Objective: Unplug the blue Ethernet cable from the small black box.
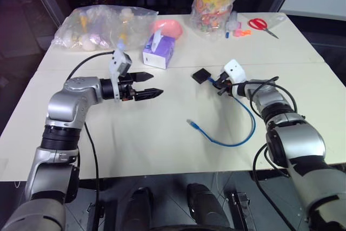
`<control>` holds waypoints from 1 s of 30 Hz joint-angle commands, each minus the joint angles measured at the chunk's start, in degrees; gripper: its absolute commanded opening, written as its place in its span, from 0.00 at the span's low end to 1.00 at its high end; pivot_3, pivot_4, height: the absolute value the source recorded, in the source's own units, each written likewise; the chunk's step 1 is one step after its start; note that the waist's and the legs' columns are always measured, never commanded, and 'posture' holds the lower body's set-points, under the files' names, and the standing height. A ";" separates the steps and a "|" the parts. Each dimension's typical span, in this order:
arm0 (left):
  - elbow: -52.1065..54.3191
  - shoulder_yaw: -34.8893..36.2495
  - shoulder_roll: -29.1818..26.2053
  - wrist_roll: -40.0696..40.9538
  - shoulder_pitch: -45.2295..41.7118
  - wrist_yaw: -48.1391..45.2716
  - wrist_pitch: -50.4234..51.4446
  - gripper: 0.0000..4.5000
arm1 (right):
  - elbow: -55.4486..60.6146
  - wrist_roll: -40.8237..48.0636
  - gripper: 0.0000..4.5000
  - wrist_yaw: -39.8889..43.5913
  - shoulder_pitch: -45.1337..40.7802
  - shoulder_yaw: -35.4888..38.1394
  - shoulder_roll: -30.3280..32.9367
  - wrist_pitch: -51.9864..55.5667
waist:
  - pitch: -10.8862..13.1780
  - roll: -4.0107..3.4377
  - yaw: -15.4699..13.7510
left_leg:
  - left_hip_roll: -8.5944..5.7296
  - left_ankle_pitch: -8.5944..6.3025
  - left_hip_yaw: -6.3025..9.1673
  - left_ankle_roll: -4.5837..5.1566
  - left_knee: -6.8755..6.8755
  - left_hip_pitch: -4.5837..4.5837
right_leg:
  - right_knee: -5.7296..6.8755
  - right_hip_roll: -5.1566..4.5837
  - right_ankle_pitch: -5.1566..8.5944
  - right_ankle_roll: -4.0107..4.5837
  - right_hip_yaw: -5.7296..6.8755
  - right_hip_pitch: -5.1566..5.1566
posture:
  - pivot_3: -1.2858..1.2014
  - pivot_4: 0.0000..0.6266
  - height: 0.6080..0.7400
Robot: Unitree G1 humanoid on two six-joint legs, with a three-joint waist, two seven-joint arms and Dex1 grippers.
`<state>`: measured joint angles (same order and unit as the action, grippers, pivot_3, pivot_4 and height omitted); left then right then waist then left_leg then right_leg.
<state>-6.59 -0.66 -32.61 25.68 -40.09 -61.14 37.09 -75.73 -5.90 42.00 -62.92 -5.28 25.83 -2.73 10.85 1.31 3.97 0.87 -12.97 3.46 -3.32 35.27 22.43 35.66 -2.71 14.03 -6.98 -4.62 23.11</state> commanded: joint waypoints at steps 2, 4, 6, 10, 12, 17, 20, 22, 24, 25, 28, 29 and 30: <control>1.80 0.79 0.02 0.69 -0.30 0.47 -0.74 0.95 | -0.69 -2.32 0.02 -0.66 -0.19 -0.14 0.98 0.29 | 0.00 0.00 0.00 | 0.00 0.00 0.00 0.00 0.00 0.00 | 0.01 0.00 0.00 0.00 0.00 0.00 | 0.52 0.24 0.99; 0.90 0.65 0.32 0.37 -0.59 0.52 -1.46 0.95 | -0.01 -2.75 0.02 -1.71 -0.60 0.02 1.45 -1.95 | 0.00 0.00 0.00 | 0.00 0.00 0.01 0.00 0.00 0.00 | 0.01 0.00 0.00 0.00 0.00 0.00 | 0.52 0.24 0.99; -0.37 0.59 0.76 -0.12 -1.02 0.64 -2.56 0.95 | 1.15 -4.05 0.02 -3.49 -1.04 -0.58 2.25 -5.54 | 0.00 0.00 0.01 | -0.01 0.00 0.01 -0.01 0.00 0.00 | 0.02 0.00 0.00 0.00 0.00 0.00 | 0.52 0.24 0.99; -12.02 2.65 5.30 -0.50 -6.91 2.91 -6.90 0.95 | 20.73 -11.55 0.02 -9.08 4.48 -4.70 10.52 -25.54 | 0.04 -0.06 -0.70 | -0.06 0.02 -0.01 -0.03 0.00 0.05 | 0.01 -0.04 0.00 0.00 -0.01 0.08 | 0.52 0.24 0.99; -16.86 3.43 7.21 1.00 -10.04 1.29 -6.46 0.95 | 33.68 -12.62 0.02 -9.68 9.86 -4.56 14.07 -30.02 | 0.04 -0.06 -0.99 | -0.09 0.02 0.02 -0.03 0.00 0.19 | -0.04 -0.05 0.02 -0.03 0.02 0.17 | 0.52 0.24 0.99; -29.97 4.53 10.74 3.17 -17.27 -5.81 -4.82 0.95 | 53.55 -12.65 0.02 -11.26 19.04 -1.49 18.74 -30.18 | 0.02 -0.03 -0.26 | -0.06 0.01 0.02 -0.02 -0.06 0.13 | -0.11 0.00 0.04 -0.07 0.01 0.14 | 0.52 0.24 0.99; -40.20 6.03 12.62 3.34 -22.81 -9.20 -6.81 0.95 | 59.79 -12.72 0.02 -11.50 22.23 0.42 20.88 -29.47 | 0.03 -0.02 -0.08 | -0.09 0.01 0.00 -0.02 0.03 0.13 | -0.03 -0.02 0.04 -0.06 -0.01 0.11 | 0.52 0.24 0.99; -45.28 7.57 13.72 4.39 -26.38 -12.41 -6.43 0.95 | 62.78 -11.72 0.02 -11.39 23.60 1.79 21.85 -28.19 | 0.03 -0.01 -0.02 | -0.10 0.01 -0.01 -0.02 0.07 0.12 | -0.05 -0.02 0.03 -0.06 -0.04 0.09 | 0.52 0.24 0.99; -48.73 8.21 14.74 4.50 -29.31 -16.18 -5.89 0.95 | 65.60 -11.19 0.02 -11.45 24.57 3.16 22.59 -27.08 | 0.03 -0.01 -0.04 | -0.10 0.01 0.00 -0.02 0.07 0.11 | -0.05 0.00 0.04 -0.06 -0.03 0.08 | 0.52 0.24 0.99; -50.11 8.14 15.30 3.80 -30.31 -17.09 -6.46 0.95 | 66.96 -11.10 0.02 -11.47 24.84 3.70 22.73 -26.51 | 0.03 -0.01 -0.06 | -0.10 0.01 0.01 -0.02 0.07 0.11 | -0.05 0.00 0.04 -0.06 -0.03 0.08 | 0.52 0.24 0.99; -54.04 8.04 16.88 1.37 -32.23 -16.98 -9.94 0.95 | 70.72 -10.77 0.02 -11.12 25.76 4.65 22.72 -24.52 | 0.03 -0.01 -0.14 | -0.10 0.01 0.02 -0.02 0.05 0.11 | -0.06 0.00 0.04 -0.06 -0.02 0.07 | 0.52 0.24 0.99; -55.04 8.20 17.18 1.02 -32.69 -17.13 -10.61 0.95 | 71.66 -10.71 0.02 -10.97 26.12 4.74 22.66 -23.91 | 0.03 -0.01 -0.13 | -0.10 0.01 0.01 -0.02 0.04 0.10 | -0.07 -0.01 0.04 -0.06 -0.02 0.06 | 0.52 0.24 0.99; -55.99 8.51 17.52 0.89 -33.22 -17.17 -11.02 0.95 | 72.66 -10.57 0.02 -10.79 26.58 4.82 22.62 -23.33 | 0.03 -0.01 -0.06 | -0.10 0.01 0.01 -0.02 0.04 0.10 | -0.07 -0.01 0.04 -0.06 -0.02 0.06 | 0.52 0.24 0.99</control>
<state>-61.70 6.52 -14.95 26.87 -71.91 -77.61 27.58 -5.81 -17.69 31.39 -36.37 -2.68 47.92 -26.93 10.88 1.30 3.91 0.78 -12.95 3.47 -3.33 35.29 22.54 35.58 -2.71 14.07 -7.03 -4.64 23.17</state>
